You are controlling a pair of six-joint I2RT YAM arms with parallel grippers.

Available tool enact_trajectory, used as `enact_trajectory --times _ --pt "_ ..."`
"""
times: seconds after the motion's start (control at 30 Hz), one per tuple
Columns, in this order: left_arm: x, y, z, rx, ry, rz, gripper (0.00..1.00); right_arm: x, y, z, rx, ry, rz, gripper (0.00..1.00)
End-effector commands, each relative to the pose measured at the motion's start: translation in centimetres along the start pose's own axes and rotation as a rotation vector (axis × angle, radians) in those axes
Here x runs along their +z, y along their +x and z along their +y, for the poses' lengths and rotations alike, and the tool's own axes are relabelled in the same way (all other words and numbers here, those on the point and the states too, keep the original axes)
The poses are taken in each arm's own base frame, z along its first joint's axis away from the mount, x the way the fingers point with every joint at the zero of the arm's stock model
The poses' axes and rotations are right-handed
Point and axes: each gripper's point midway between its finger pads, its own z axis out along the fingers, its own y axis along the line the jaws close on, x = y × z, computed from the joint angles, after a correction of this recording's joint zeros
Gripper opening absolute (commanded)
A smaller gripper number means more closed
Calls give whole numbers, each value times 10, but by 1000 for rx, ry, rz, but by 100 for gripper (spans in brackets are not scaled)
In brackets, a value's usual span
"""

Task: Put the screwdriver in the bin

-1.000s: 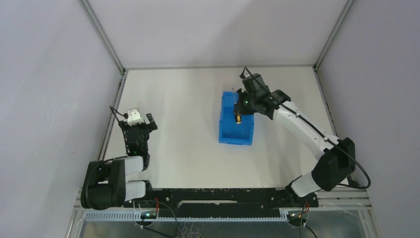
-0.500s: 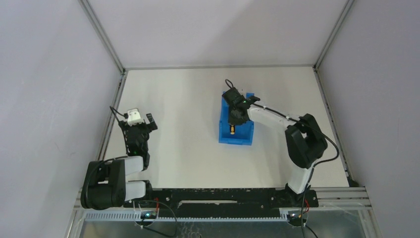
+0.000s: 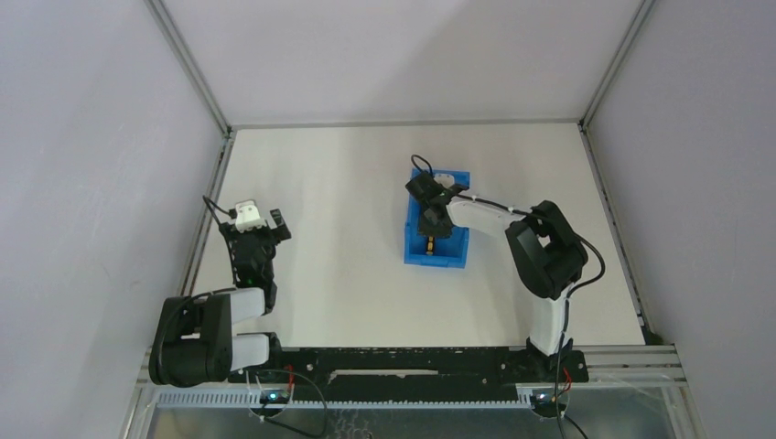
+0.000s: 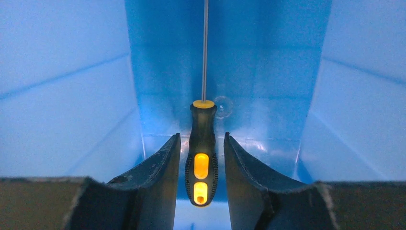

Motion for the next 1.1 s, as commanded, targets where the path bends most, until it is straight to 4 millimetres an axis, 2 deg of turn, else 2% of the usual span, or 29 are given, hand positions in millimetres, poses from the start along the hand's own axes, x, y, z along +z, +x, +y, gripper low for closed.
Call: enact_trajectory --times 0.0,0.17,0.23,0.33,0.4,0.47,0.6,0.77,0.97,1.07 --pt "7 -24 -3 -1 7 -71 100 -43 -36 11 22 -68 -146 45" --pt "7 -24 -3 -1 5 -71 100 -100 -73 -3 24 -59 -294 47" --pt "7 -24 -3 -1 6 -71 100 -127 -88 -9 17 -71 -363 50" --pt "7 -24 -3 -1 6 -71 100 -157 -102 -24 -1 -75 -436 63" --pt "7 -24 -3 -1 6 -71 100 -168 -108 -41 -13 -54 -463 77" --pt "7 -24 -3 -1 7 -70 100 -172 -113 -67 -13 1 -474 98" --pt "7 -25 -4 -1 7 -72 100 -176 -122 -133 36 96 -488 100" --pt "7 -24 -4 -1 7 -70 100 -182 -130 -199 146 41 -540 100" --pt "7 -25 -3 -1 6 -72 100 -172 -124 -241 176 67 -521 100" --pt "7 -25 -3 -1 6 -72 100 -166 -122 -241 182 42 -510 100"
